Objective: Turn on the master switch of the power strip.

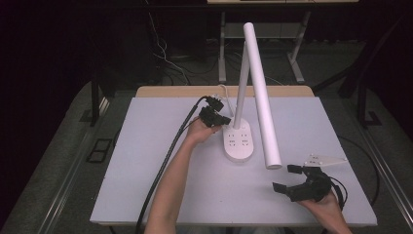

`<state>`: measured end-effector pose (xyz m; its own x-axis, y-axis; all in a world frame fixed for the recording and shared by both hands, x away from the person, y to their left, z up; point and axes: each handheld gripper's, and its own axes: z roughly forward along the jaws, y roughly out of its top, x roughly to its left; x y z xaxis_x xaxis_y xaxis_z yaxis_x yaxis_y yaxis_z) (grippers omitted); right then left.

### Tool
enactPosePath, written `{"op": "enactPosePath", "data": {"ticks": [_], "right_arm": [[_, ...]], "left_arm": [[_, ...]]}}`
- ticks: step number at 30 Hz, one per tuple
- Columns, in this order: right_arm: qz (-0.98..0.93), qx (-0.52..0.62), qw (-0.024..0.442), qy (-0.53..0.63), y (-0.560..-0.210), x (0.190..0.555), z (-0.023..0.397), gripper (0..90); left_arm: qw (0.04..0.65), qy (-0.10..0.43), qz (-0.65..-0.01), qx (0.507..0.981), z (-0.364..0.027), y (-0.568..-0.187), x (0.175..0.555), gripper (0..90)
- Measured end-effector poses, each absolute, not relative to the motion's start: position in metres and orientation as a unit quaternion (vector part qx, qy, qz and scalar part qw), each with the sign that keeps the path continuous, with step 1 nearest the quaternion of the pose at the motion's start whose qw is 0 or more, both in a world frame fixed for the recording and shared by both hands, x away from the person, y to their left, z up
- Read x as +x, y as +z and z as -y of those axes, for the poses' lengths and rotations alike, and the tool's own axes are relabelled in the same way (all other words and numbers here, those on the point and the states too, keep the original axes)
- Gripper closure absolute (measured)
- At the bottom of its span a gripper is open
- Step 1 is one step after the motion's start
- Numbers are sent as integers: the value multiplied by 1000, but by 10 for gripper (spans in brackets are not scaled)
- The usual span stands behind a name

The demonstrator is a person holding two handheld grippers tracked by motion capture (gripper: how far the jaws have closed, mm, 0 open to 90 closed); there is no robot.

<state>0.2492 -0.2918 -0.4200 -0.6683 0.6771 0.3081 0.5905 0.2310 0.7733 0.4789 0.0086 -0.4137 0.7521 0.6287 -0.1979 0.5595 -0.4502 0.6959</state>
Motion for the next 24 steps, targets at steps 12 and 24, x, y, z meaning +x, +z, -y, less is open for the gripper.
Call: {"op": "enactPosePath", "data": {"ticks": [12, 24], "right_arm": [[-783, 405, 46, 471, -420, 250, 293, 1], [-782, 406, 48, 471, -419, 249, 294, 1]], "left_arm": [[369, 56, -319, 871, -7, -416, 474, 900], [371, 46, -325, 869, -6, -418, 471, 900]]}}
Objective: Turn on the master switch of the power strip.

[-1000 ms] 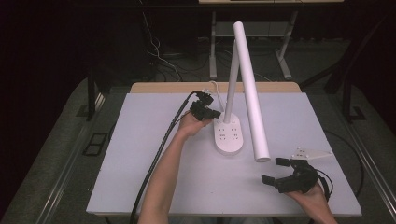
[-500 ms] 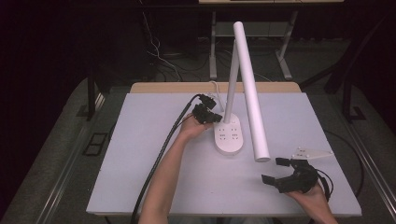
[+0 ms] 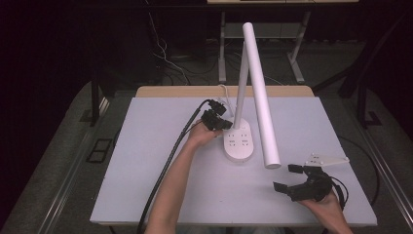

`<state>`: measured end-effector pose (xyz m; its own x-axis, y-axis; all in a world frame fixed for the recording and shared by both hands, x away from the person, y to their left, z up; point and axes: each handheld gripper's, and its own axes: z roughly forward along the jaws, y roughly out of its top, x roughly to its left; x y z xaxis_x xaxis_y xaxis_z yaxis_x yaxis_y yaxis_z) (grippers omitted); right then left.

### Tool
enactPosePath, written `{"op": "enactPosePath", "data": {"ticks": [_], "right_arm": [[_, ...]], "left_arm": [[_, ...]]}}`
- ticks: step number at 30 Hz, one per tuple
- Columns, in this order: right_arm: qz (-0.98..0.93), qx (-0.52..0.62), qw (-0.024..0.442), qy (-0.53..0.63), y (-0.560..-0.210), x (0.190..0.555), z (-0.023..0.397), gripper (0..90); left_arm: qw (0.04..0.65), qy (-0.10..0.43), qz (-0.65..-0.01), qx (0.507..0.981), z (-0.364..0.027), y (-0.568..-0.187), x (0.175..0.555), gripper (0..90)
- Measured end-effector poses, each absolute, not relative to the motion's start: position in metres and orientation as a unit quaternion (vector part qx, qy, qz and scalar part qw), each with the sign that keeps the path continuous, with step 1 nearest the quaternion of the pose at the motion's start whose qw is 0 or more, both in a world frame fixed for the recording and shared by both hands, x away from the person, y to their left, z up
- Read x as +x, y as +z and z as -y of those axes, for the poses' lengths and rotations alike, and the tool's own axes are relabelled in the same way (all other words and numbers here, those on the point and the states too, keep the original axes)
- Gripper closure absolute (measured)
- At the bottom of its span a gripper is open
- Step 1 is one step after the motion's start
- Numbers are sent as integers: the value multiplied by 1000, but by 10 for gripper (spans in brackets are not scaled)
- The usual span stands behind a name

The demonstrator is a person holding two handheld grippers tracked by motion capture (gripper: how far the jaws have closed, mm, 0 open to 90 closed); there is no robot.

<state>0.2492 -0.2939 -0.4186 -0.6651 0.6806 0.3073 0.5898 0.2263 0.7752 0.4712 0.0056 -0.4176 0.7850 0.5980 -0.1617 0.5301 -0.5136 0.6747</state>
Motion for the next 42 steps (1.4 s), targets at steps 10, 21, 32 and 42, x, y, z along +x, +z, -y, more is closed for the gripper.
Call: {"op": "enactPosePath", "data": {"ticks": [10, 21, 32, 42], "right_arm": [[-777, 411, 52, 474, -416, 246, 300, 1], [-779, 408, 52, 474, -417, 246, 298, 1], [-769, 415, 41, 484, -417, 247, 302, 1], [-768, 418, 41, 483, -418, 247, 304, 1]], "left_arm": [[376, 52, -342, 860, -3, -421, 473, 900], [383, 56, -355, 851, -4, -424, 470, 900], [379, 65, -349, 854, -3, -423, 469, 900], [380, 81, -337, 857, -7, -419, 467, 900]]}}
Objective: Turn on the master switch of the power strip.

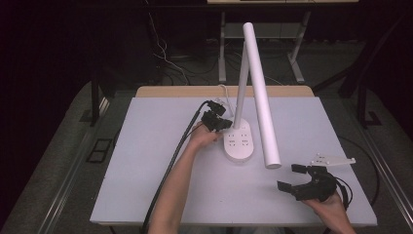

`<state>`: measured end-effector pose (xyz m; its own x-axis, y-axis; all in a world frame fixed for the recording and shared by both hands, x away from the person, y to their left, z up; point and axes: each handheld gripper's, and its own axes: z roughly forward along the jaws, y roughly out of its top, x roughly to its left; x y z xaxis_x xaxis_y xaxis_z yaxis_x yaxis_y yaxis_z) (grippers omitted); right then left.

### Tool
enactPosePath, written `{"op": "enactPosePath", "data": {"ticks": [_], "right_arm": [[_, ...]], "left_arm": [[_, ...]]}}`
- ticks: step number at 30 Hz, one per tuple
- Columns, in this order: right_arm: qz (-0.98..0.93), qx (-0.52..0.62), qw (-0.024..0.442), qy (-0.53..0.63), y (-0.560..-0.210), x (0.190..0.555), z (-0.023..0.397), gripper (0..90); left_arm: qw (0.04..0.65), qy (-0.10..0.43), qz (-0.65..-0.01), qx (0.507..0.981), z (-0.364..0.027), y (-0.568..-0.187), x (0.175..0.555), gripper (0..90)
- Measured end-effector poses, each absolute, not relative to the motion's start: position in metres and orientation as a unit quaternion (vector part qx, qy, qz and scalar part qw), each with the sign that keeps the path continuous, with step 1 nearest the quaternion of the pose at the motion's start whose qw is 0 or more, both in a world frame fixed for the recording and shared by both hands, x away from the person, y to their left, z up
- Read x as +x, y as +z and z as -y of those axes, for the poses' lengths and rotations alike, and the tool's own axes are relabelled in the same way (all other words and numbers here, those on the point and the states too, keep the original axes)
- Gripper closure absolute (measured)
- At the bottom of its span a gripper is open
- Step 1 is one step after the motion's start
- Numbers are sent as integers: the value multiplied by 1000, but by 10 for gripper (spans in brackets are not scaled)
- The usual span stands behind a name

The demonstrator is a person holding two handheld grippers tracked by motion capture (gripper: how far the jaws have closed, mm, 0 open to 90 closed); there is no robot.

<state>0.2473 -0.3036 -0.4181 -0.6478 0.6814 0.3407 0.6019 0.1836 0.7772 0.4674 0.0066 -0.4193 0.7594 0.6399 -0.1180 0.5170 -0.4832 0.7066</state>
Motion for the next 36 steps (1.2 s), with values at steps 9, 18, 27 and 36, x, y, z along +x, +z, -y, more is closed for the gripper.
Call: {"op": "enactPosePath", "data": {"ticks": [9, 18, 27, 36], "right_arm": [[-769, 418, 43, 481, -419, 247, 306, 1], [-770, 418, 44, 481, -419, 247, 306, 1], [-771, 417, 44, 480, -419, 248, 305, 1], [-770, 417, 44, 481, -419, 247, 305, 1]], "left_arm": [[416, 85, -345, 837, -32, -417, 466, 900], [445, 84, -359, 816, -52, -403, 462, 900], [452, 87, -350, 816, -68, -388, 452, 893], [467, 91, -349, 807, -85, -369, 438, 610]]}}
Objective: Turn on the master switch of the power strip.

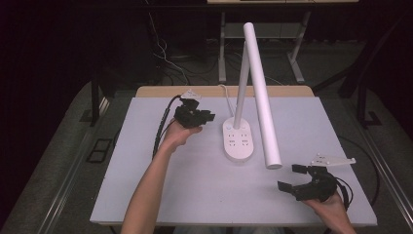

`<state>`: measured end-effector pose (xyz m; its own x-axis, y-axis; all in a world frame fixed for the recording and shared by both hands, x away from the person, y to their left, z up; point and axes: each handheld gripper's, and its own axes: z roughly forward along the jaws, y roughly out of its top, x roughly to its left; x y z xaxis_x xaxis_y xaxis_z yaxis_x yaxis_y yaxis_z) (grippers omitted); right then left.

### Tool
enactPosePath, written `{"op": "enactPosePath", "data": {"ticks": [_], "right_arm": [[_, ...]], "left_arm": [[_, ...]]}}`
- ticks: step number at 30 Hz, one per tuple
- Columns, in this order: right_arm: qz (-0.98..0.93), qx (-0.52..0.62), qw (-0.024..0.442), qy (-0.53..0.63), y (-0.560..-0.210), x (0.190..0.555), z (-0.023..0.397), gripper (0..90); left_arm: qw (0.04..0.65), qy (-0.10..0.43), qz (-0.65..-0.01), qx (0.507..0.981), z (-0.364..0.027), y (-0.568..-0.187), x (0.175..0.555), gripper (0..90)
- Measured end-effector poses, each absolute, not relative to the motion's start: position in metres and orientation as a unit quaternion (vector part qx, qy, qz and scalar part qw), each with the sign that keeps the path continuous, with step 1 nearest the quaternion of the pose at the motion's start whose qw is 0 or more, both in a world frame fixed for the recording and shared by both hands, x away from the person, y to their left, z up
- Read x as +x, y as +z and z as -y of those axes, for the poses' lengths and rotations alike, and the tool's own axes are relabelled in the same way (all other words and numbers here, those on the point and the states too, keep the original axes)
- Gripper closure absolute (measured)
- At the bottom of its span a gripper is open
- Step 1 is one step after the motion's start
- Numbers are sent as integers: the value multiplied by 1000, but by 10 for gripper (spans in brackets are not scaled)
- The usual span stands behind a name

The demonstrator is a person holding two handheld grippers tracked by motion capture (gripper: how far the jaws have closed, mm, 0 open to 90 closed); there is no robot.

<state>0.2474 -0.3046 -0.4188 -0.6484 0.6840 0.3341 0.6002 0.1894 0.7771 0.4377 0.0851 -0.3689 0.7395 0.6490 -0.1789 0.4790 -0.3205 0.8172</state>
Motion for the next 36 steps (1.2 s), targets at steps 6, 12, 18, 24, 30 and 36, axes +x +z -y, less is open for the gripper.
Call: {"op": "enactPosePath", "data": {"ticks": [6, 12, 18, 24, 30, 36], "right_arm": [[-770, 417, 43, 481, -419, 247, 304, 1], [-770, 417, 43, 482, -419, 248, 303, 1], [-771, 415, 43, 481, -419, 247, 302, 1], [-773, 413, 41, 479, -419, 247, 301, 1], [-774, 409, 44, 481, -419, 247, 299, 1], [-775, 409, 42, 480, -418, 247, 297, 1]], "left_arm": [[468, 60, -346, 811, -102, -363, 429, 248], [474, 43, -349, 807, -114, -361, 415, 0], [475, 48, -353, 805, -128, -362, 399, 0], [482, 59, -355, 799, -141, -361, 379, 0], [483, 72, -352, 799, -151, -364, 359, 0], [489, 77, -351, 795, -158, -371, 340, 0]]}}
